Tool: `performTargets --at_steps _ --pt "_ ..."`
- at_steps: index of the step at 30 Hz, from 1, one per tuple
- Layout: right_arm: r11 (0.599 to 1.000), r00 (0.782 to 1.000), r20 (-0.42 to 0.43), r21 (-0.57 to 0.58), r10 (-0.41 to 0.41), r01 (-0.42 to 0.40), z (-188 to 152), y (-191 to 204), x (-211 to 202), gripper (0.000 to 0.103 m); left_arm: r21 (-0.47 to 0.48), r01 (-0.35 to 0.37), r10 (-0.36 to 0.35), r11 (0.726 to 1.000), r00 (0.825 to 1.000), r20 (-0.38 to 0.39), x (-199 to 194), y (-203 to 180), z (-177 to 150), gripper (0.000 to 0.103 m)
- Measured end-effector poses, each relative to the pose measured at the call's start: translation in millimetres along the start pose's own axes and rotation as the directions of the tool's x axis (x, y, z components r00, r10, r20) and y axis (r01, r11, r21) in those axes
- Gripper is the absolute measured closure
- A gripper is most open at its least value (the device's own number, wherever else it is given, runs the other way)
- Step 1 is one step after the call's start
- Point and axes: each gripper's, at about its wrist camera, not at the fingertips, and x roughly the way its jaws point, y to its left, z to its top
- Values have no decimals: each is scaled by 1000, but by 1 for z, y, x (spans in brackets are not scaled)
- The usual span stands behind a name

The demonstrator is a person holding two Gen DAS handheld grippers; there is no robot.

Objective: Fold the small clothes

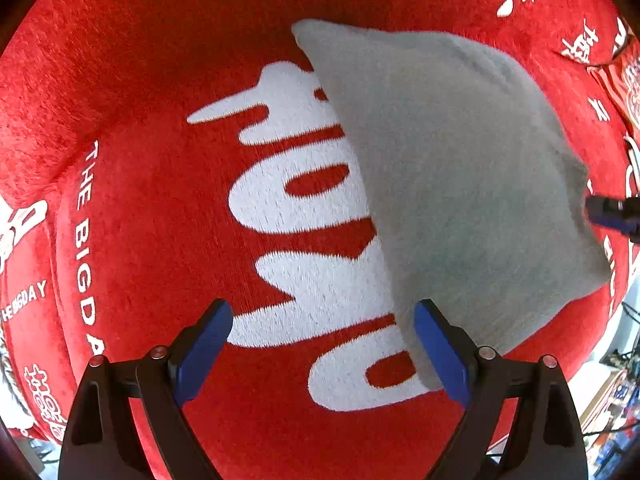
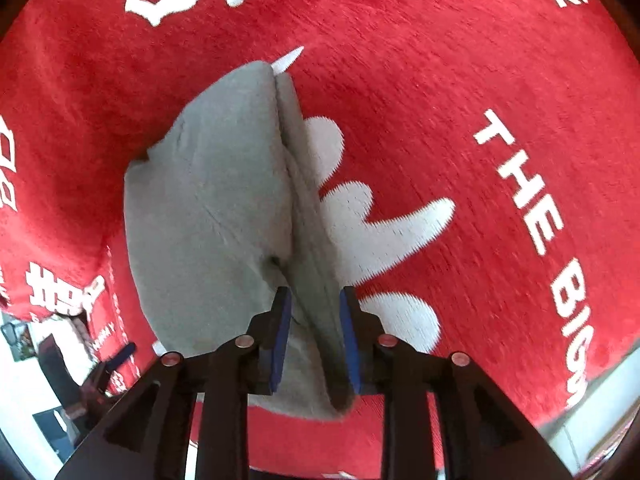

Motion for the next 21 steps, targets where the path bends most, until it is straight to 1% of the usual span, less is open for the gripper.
performTargets --at_steps 1,2,3,5,11,14,19,21 --pt "1000 1000 1 -6 0 0 0 2 -3 75 -3 -2 2 1000 1000 5 -2 -1 3 10" --pt "1000 1000 1 -11 1 -1 -1 1 -8 71 -5 -5 5 1000 1000 7 -4 0 4 10" --pt "1000 1000 1 -13 2 -2 -2 2 -12 61 -5 -5 5 1000 1000 8 -6 1 5 10" --pt "1000 1000 6 -12 4 -4 -4 1 -18 49 -14 -5 5 1000 1000 12 -8 1 10 10" --pt "999 999 -36 -22 29 -30 -7 3 -11 47 -25 -5 5 1000 1000 3 -6 -3 11 10" --pt "999 999 -40 -18 31 -32 -8 4 -6 41 -23 -3 3 1000 1000 -7 -4 -8 9 10" --pt "999 998 -42 -7 37 -37 -5 1 -5 38 -56 -16 15 998 1000 -24 -2 -5 10 10" --pt "999 999 -38 -7 39 -39 -4 -1 -6 33 -66 -18 17 998 1000 -25 -1 -5 10 10"
